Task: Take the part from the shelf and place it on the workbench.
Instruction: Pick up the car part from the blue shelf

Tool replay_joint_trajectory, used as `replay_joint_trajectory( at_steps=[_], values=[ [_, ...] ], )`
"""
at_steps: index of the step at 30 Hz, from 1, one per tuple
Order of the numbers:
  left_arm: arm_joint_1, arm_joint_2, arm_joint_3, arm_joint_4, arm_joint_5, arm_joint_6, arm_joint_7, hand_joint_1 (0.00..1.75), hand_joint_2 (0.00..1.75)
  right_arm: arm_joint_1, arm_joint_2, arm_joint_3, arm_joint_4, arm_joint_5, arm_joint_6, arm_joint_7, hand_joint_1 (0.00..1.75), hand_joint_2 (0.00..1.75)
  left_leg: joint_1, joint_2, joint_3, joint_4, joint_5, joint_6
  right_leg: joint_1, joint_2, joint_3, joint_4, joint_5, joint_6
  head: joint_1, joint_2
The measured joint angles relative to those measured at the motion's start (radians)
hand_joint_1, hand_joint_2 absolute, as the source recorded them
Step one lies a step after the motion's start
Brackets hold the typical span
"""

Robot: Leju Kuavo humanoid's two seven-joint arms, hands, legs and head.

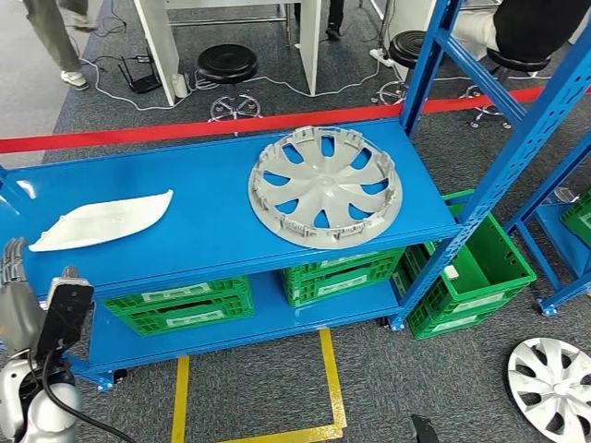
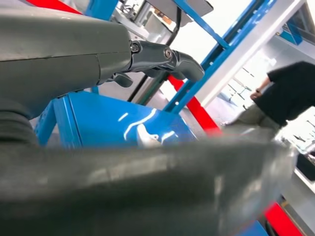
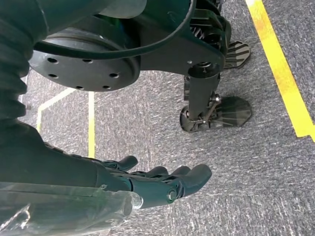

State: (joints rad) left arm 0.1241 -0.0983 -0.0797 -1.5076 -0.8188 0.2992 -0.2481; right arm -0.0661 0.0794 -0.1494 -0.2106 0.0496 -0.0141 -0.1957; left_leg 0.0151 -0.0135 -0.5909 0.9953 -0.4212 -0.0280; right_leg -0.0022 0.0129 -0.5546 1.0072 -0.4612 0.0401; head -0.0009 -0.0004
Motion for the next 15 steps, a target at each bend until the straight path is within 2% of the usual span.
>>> replay_joint_trajectory(
  at_steps=[6,9,10,12,14,15],
  values=[
    [0.007,0.0,0.022,-0.001,0.0,0.011,0.003,0.0,1.75,0.0,0.002,-0.001,0.0,0.001,0.0,0.0,0.0,1.75,-0.009,0.0,0.0,0.001,-0.005,0.012,-0.009,0.0,0.001,-0.003,-0.001,0.01,0.0,0.0],
    [0.01,0.0,0.036,-0.005,0.002,0.019,0.003,0.0,1.75,0.001,0.005,-0.003,0.0,0.003,0.0,0.0,0.0,1.75,-0.011,0.0,0.003,-0.007,-0.005,0.024,-0.012,-0.001,0.006,0.005,0.005,0.021,0.0,0.0],
    [0.011,0.0,0.039,-0.007,0.003,0.02,0.003,0.0,1.75,0.001,0.005,-0.005,0.0,0.004,0.0,0.0,0.0,1.75,-0.009,0.001,0.009,-0.01,-0.004,0.029,-0.011,-0.003,0.003,0.021,-0.001,0.023,0.001,0.0],
    [0.013,-0.001,0.045,-0.01,0.004,0.023,0.004,0.0,1.75,0.0,0.005,-0.006,0.0,0.004,0.0,0.0,0.0,1.75,-0.005,0.002,0.02,-0.015,-0.003,0.036,-0.009,-0.006,-0.029,0.096,-0.047,0.023,0.007,0.0],
    [0.015,-0.002,0.051,-0.011,0.006,0.024,0.004,0.0,1.75,0.0,0.005,-0.007,0.0,0.004,0.0,0.0,0.0,1.75,-0.006,0.002,0.022,-0.015,-0.005,0.039,-0.009,-0.006,-0.091,0.22,-0.116,0.024,0.012,0.0],
    [0.016,-0.002,0.053,-0.011,0.006,0.024,0.004,0.0,1.75,0.001,0.006,-0.007,0.0,0.004,0.0,0.0,0.0,1.75,-0.006,0.002,0.022,-0.015,-0.005,0.039,-0.009,-0.006,-0.117,0.27,-0.139,0.025,0.011,0.0]
  ],
)
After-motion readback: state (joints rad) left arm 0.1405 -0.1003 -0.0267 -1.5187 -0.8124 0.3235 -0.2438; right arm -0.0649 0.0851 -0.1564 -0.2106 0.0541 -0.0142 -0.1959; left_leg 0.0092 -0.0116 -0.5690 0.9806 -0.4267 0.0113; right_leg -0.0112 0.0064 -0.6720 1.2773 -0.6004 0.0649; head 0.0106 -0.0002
